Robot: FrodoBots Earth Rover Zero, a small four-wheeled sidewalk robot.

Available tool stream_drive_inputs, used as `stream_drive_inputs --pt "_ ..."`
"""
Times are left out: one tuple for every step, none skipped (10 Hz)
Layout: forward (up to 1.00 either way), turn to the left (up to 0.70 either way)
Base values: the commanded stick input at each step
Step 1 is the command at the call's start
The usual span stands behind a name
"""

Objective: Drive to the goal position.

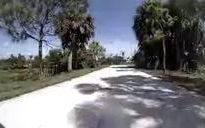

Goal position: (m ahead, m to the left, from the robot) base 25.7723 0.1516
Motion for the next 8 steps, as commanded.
stream_drive_inputs --pt "0.85 -0.10" --pt "0.85 -0.34" --pt "0.85 -0.34" --pt "0.85 -0.34" --pt "0.85 -0.25" --pt "0.85 0.00" --pt "0.85 0.00" --pt "0.85 0.00"
